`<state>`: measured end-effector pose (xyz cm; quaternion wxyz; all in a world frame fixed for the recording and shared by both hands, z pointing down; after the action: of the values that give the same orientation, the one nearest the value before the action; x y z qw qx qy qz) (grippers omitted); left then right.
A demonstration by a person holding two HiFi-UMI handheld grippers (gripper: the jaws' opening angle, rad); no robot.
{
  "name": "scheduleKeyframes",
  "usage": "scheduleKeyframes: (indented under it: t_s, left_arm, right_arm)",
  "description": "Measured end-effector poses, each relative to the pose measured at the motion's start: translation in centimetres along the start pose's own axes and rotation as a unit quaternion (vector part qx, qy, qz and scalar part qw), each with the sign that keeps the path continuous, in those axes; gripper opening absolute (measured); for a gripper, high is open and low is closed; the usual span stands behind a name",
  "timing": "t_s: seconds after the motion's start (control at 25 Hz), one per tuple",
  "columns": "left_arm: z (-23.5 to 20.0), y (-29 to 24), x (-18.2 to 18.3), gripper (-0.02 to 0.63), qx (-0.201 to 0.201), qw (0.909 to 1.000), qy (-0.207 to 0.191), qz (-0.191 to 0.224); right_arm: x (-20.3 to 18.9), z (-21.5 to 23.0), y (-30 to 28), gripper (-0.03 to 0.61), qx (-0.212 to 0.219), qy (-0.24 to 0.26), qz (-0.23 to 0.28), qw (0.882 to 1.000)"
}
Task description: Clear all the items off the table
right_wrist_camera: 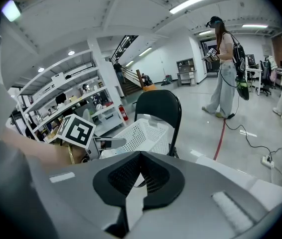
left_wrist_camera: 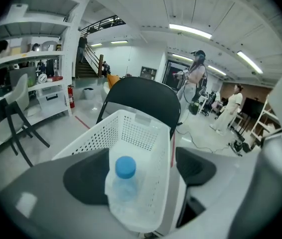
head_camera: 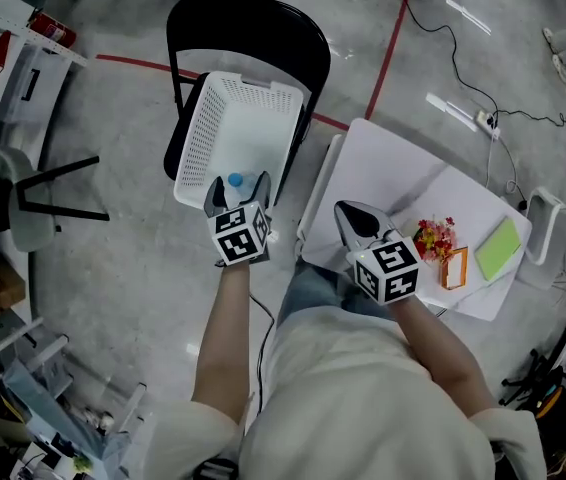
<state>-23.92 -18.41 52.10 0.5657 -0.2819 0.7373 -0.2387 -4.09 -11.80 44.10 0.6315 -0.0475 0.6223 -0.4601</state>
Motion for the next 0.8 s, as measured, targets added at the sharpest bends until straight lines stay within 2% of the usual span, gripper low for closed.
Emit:
scheduleKeyframes:
  t_s: [0.48, 0.68, 0.8]
  left_arm:
    - [-0.4, 1.7, 0.0, 0.404, 0.011, 0.9998, 0.004, 0.013]
    - [-0.7, 2.6, 0.0, 0.353, 0.018, 0.9997, 0.0, 0.017]
    - [-0.9, 3.3, 0.1, 0.27, 0.032, 0.9992, -0.003, 0.024]
  right_arm:
    - [0.1, -0.9, 0.5, -0.002, 0.006, 0.008, 0.008, 1.0]
    - [0.4, -1.4, 0.9, -0.002, 0.007, 0.011, 0.015, 1.0]
    - [0.5, -1.6, 1.1, -0.002, 0.007, 0.014, 0.019, 1.0]
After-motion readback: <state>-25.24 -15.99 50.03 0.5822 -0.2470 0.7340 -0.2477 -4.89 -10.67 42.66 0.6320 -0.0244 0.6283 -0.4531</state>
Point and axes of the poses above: the fingertips, and each gripper's own axes: y backward along the fingers, z to its right, x out of its top, the point moved 2 cm from there along y, backward along the fingers, and after that the axes turned 5 degrees about y, right-handed, at the moved point
